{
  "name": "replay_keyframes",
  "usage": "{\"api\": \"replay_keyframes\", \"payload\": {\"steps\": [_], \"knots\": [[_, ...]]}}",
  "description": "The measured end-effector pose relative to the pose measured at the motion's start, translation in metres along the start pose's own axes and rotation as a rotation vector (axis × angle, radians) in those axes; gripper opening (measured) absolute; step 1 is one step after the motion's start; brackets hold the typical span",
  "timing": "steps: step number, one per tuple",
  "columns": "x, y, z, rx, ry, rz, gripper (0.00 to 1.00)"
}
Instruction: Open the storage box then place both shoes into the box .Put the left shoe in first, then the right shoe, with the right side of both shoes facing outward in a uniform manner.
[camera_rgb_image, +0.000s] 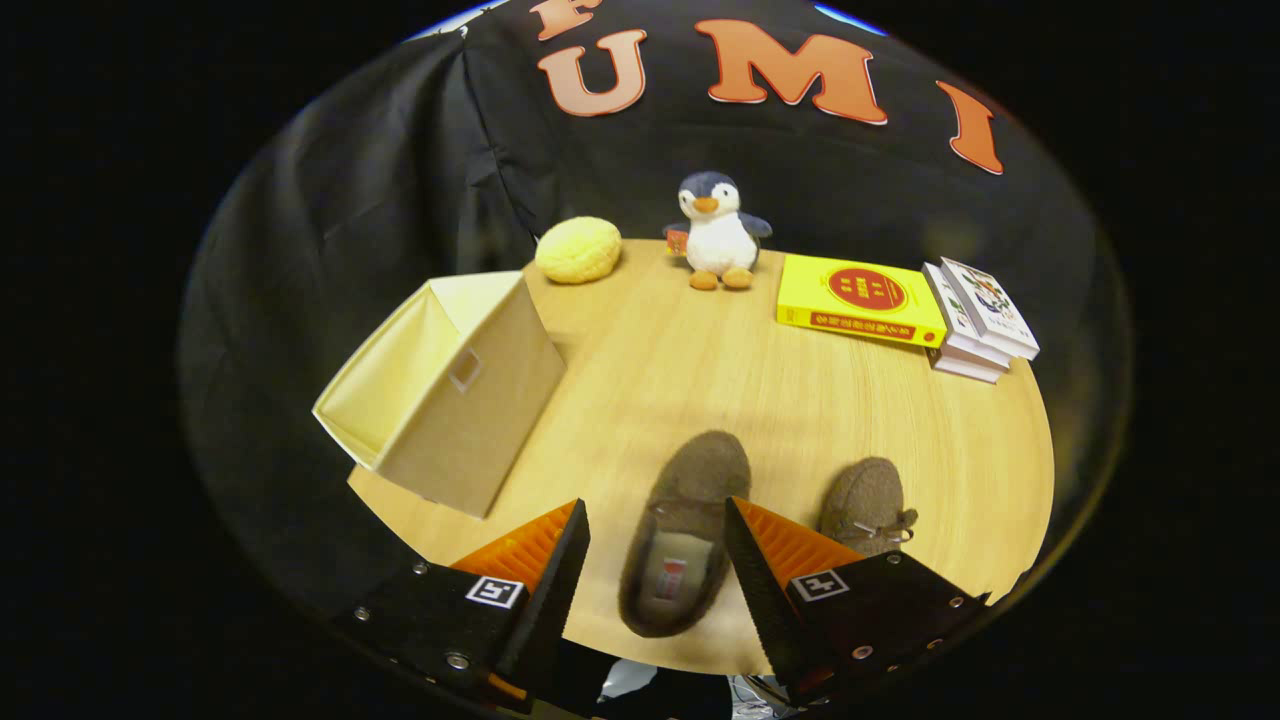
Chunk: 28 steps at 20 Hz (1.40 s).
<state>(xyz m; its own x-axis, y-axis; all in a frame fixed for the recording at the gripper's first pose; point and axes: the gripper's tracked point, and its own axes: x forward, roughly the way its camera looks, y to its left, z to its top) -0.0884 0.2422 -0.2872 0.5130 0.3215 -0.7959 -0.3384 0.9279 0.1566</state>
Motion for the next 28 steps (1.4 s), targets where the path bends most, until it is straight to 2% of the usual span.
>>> {"api": "replay_keyframes", "payload": {"steps": [4, 8, 10, 14, 17, 18, 19, 20, 21, 23, 28], "knots": [[0.022, -0.027, -0.049, 0.012, 0.087, -0.058, 0.82], [0.053, -0.049, -0.061, 0.005, 0.112, -0.109, 0.79], [0.070, -0.052, -0.064, 0.003, 0.134, -0.109, 0.76], [0.093, -0.058, -0.049, 0.028, 0.073, -0.151, 0.61], [0.109, -0.062, -0.050, 0.017, 0.056, -0.185, 0.44], [0.111, -0.059, -0.048, 0.014, 0.048, -0.172, 0.42], [0.116, -0.056, -0.046, 0.020, 0.040, -0.173, 0.32], [0.117, -0.054, -0.047, 0.019, 0.045, -0.162, 0.27], [0.115, -0.054, -0.046, 0.017, 0.047, -0.164, 0.15], [0.115, -0.053, -0.047, 0.042, 0.063, -0.161, 0.05], [0.093, -0.040, -0.049, 0.163, 0.146, -0.124, 0.03]]}}
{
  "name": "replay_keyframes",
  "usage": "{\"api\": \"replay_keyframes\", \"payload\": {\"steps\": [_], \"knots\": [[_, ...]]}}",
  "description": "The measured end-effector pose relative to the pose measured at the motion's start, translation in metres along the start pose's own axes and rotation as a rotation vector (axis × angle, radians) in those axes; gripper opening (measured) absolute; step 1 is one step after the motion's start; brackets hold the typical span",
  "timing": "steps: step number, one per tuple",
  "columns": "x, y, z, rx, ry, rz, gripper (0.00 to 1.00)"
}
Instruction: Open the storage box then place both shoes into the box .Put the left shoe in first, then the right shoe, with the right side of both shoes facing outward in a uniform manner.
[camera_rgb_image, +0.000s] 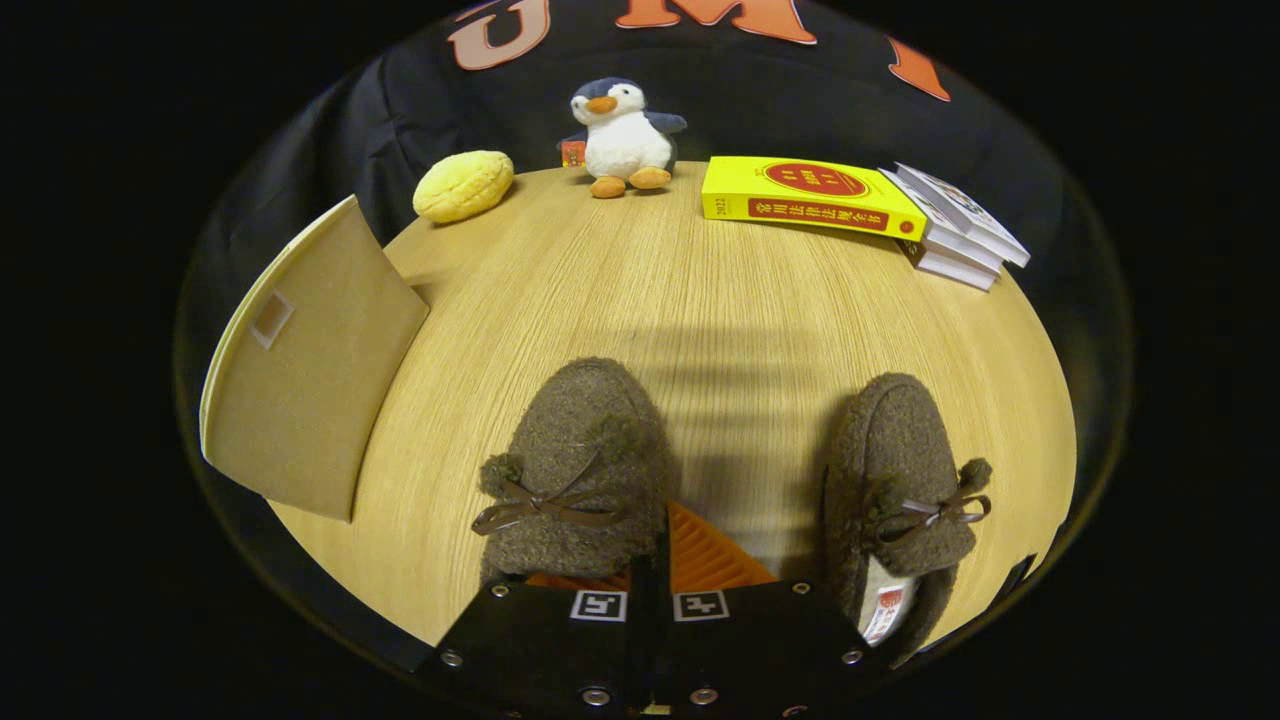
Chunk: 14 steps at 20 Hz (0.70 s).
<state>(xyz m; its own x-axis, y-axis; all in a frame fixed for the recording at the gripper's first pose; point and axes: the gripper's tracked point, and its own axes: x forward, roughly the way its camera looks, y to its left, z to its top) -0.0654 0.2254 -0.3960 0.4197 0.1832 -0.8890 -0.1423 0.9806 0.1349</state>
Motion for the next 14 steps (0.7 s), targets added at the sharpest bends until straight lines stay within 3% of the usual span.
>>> {"api": "replay_keyframes", "payload": {"steps": [6, 14], "knots": [[-0.051, 0.035, 0.028, 0.051, 0.016, 0.040, 0.03], [-0.126, 0.140, 0.113, 0.049, -0.079, 0.174, 0.03]]}}
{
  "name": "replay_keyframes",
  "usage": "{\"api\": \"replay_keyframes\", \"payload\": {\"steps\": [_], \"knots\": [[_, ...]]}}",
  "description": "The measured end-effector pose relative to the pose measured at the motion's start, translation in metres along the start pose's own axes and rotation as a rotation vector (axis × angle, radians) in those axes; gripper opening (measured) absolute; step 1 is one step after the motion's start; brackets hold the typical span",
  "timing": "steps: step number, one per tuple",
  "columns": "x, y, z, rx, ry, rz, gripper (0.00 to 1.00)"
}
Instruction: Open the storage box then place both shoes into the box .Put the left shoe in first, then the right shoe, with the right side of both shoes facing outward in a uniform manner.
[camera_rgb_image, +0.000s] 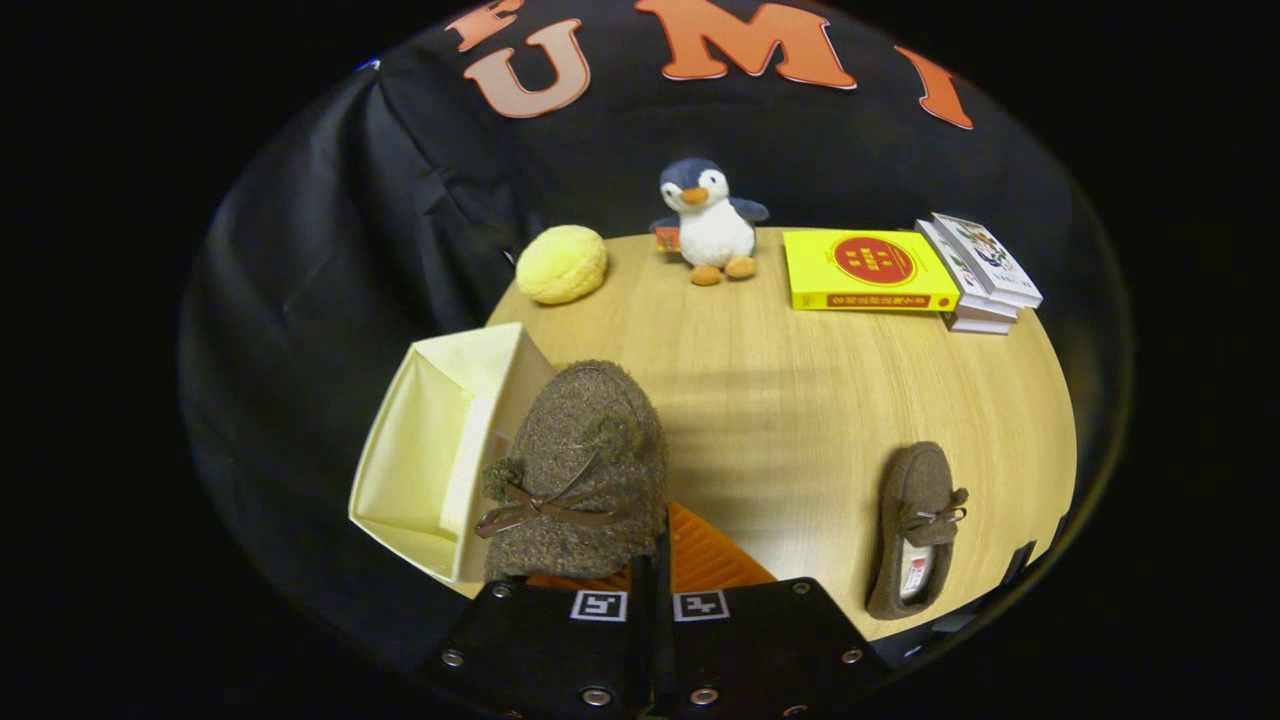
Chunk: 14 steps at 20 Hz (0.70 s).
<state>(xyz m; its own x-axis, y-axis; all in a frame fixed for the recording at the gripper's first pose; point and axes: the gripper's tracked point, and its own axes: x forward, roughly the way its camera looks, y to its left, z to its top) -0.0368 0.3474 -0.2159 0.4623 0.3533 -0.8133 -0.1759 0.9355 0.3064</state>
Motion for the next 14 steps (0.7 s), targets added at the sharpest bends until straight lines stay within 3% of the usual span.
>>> {"api": "replay_keyframes", "payload": {"steps": [9, 14], "knots": [[0.013, 0.127, 0.043, -0.068, -0.018, 0.081, 0.03], [0.051, 0.169, 0.036, -0.037, 0.038, 0.050, 0.03]]}}
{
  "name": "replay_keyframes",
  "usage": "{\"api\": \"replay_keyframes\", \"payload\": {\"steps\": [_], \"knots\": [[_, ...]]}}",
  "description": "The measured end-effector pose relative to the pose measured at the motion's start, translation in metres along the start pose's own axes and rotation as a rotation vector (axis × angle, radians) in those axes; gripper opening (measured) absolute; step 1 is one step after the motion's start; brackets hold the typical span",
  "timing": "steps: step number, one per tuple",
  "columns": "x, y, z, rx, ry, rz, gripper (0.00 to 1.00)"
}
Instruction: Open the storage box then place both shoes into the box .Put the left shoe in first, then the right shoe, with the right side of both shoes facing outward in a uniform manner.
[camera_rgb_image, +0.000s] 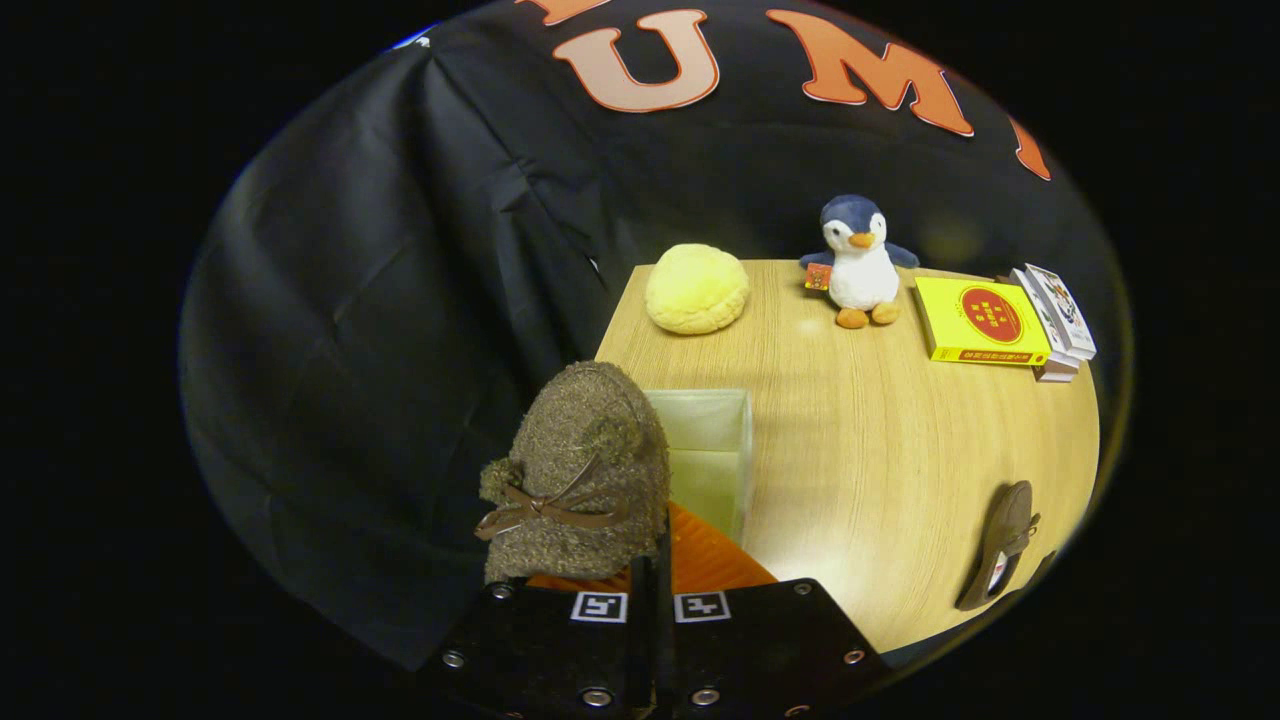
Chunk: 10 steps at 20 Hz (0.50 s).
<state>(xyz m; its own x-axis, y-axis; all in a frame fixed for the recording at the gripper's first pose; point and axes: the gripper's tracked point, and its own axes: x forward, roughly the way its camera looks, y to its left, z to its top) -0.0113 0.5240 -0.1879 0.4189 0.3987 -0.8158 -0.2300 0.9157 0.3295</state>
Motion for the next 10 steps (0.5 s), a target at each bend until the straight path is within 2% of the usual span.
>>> {"api": "replay_keyframes", "payload": {"steps": [9, 10], "knots": [[0.079, 0.023, -0.049, 0.068, 0.175, -0.091, 0.03], [0.084, 0.026, -0.053, 0.073, 0.191, -0.081, 0.03]]}}
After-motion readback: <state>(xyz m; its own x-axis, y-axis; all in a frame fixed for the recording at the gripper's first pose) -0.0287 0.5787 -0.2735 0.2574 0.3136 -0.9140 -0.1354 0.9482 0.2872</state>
